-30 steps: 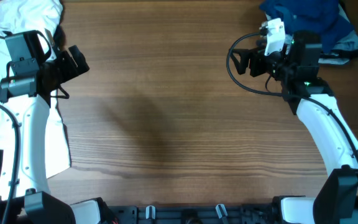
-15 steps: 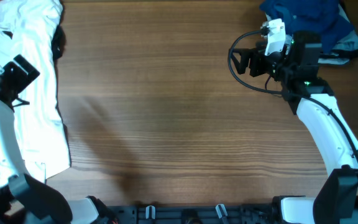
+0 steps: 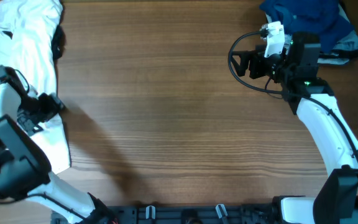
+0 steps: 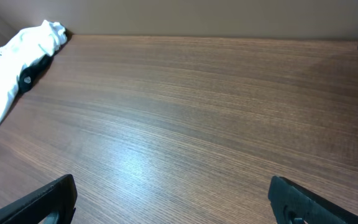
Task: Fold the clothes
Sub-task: 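Reach the left gripper to the white T-shirt and grasp its edge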
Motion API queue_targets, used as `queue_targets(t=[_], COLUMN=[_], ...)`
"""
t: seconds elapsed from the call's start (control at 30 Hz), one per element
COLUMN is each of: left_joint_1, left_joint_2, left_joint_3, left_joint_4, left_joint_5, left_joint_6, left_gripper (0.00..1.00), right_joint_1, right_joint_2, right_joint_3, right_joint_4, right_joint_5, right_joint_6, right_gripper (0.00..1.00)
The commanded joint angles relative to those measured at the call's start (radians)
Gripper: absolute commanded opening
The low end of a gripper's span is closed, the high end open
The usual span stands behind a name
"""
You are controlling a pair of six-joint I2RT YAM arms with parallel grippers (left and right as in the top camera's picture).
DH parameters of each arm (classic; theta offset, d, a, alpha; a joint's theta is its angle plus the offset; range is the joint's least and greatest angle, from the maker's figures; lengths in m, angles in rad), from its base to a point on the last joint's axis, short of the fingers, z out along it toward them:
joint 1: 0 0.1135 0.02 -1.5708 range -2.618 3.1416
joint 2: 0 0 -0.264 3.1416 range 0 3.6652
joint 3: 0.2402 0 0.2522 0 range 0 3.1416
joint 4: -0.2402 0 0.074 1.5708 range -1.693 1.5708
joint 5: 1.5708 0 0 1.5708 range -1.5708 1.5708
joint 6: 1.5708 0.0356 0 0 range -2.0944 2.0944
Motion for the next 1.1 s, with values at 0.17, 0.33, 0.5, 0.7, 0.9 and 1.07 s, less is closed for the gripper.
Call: queue_targets(t=[0.17,0.33,0.5,0.7,0.9,1.07], left_joint_1=[-0.113,-0.151,-0.321,-0.467,-0.658,-0.850], left_joint_2=[0.075,0.073,0.040,-0.031,-0.043,-0.043], left_joint_3=[0.005,0.003,0.066,0.337,0.431,0.431], left_joint_4=[0.021,0.029,0.029,-0.093,-0.018,0.072], left_joint_5=[-0.055,-0.052,0.058,0.090,0.130,0.151], left_joint_6=[0.070,-0.019,-0.062,-0.096,-0.115,-0.149], left_gripper=[0.31,0.04,0.04,0.04,0.04,0.04], right_joint_1=[0.000,0.000,0.000,0.000,-0.001,-0.001], right_joint_2=[0.006,0.006,0.005,0.005,0.005,0.005], right_joint_3=[0.025,0.025,0.025,0.025,0.025,0.025], right_joint_4=[0.003,0.003,0.018,0.019,0.027,0.029], right_joint_5=[0.003,0.003,0.003,0.003,0.003,0.002], right_joint_6=[0.014,0.014,0.021,0.045,0.071,0.077], right_gripper=[0.80,0.63,0.54,0.49,0.48,0.48])
